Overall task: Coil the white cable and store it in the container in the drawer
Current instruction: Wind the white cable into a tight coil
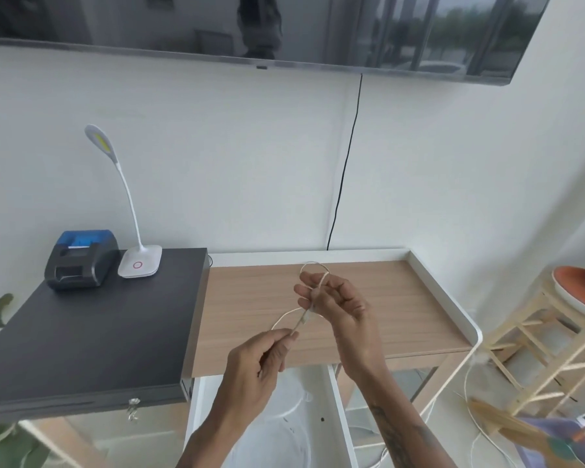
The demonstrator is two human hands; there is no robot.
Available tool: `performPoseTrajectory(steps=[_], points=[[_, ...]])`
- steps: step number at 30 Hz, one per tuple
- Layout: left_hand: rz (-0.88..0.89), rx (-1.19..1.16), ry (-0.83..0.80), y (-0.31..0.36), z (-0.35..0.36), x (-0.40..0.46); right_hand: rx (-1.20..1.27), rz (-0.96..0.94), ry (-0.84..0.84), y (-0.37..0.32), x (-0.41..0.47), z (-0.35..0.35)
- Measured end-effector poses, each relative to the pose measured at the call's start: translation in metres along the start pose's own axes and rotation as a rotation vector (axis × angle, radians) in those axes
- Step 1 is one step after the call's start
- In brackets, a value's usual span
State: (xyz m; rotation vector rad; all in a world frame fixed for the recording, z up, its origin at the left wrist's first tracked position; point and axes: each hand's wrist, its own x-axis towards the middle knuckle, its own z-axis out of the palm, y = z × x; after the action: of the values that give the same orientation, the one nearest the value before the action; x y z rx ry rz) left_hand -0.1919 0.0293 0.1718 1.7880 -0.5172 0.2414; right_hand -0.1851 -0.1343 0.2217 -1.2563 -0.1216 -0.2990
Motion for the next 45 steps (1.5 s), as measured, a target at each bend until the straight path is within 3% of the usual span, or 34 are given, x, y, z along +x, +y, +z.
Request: performPoseTrajectory(steps=[3,6,8,10,13,15,19,24,27,29,31,34,37,40,42,45], points=[[0.020,0.084,-0.025,-0.001,-0.003,0.000,-0.534,-0.235,-0.092,0.008,0.000,-0.006],[0.077,0.250,-0.081,-0.001,-0.020,0.009,-0.971,-0.466,-0.396,0.004,0.002,-0.014],[0.132,0.343,-0.121,0.005,-0.034,0.020,-1.049,-0.419,-0.590,-0.002,0.004,-0.022],[0.191,0.381,-0.110,0.014,-0.046,0.032,-1.035,-0.215,-0.707,-0.005,0.003,-0.028],[0.267,0.384,-0.115,0.026,-0.051,0.051,-0.657,0.291,-0.662,-0.010,-0.001,-0.031],[0.287,0.380,-0.145,0.031,-0.047,0.060,-0.517,0.400,-0.670,-0.013,-0.001,-0.033],[0.188,0.221,-0.112,0.033,-0.036,0.071,-0.203,0.499,-0.700,-0.028,-0.002,-0.033],[0.115,0.033,-0.063,0.032,-0.016,0.067,0.368,0.560,-0.556,-0.039,-0.013,-0.027],[0.093,0.007,-0.057,0.029,-0.004,0.056,0.721,0.467,-0.442,-0.039,-0.017,-0.018],[0.103,0.030,-0.080,0.023,0.001,0.046,0.802,0.335,-0.332,-0.041,-0.010,-0.012],[0.096,0.056,-0.140,0.018,0.003,0.035,0.551,0.167,-0.217,-0.043,0.001,-0.006],[0.151,0.149,-0.177,0.018,-0.002,0.030,-0.079,-0.024,-0.099,-0.035,0.014,-0.006],[0.248,0.343,-0.161,0.027,-0.018,0.039,-0.630,-0.284,-0.238,-0.024,0.017,-0.008],[0.282,0.450,-0.146,0.037,-0.035,0.049,-0.952,-0.474,-0.455,-0.019,0.020,-0.015],[0.295,0.458,-0.148,0.047,-0.043,0.055,-1.034,-0.389,-0.570,-0.023,0.021,-0.018],[0.296,0.412,-0.136,0.057,-0.054,0.067,-0.807,0.020,-0.676,-0.035,0.019,-0.023]])
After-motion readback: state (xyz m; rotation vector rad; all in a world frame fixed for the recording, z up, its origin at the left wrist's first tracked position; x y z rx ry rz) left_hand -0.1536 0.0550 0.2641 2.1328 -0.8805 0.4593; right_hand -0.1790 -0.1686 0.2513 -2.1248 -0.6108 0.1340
